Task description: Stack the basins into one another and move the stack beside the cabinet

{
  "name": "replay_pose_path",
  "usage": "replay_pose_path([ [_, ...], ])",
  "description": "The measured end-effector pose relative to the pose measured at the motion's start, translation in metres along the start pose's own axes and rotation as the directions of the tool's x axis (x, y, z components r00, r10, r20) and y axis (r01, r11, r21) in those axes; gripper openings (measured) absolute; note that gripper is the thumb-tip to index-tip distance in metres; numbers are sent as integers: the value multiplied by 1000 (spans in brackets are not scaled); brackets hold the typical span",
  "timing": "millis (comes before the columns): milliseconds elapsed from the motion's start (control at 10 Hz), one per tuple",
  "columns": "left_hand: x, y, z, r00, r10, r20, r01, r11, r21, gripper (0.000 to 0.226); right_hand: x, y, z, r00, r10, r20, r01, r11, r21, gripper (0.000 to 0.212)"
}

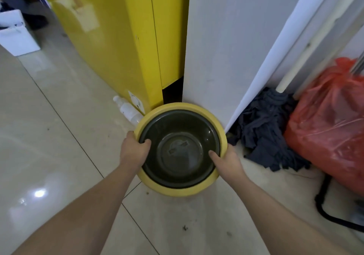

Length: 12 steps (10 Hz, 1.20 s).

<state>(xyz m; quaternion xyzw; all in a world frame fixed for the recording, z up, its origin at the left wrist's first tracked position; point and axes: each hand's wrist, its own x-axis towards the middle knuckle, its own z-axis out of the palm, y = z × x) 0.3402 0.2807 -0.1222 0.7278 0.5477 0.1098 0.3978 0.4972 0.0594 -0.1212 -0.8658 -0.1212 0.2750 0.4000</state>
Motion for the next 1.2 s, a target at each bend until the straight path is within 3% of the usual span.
replay_pose_path([
  [300,4,-10,9,998,51,-23,-50,998,44,30,8,7,11,998,51,-32,-51,999,15,32],
  [400,6,-11,9,999,42,-25,-40,996,79,33,9,7,14,997,60,-40,-59,998,7,40],
  [700,9,-14,3,997,20,74,-28,993,118,32,8,4,12,996,92,-20,-93,994,-55,45],
  [900,6,-9,-3,992,-18,124,9,997,74,45,8,-2,5,994,107,9,-106,991,-79,49],
  [1000,0,-3,-7,989,-47,141,29,991,132,57,7,-8,-4,994,95,59,-87,989,-116,55],
  [1100,-10,14,-18,990,9,141,-41,974,224,65,0,-23,-20,996,39,76,-25,982,-185,40],
  [1200,-29,30,-35,973,132,187,-182,942,281,60,-8,-32,-36,998,-60,32,67,962,-265,49],
])
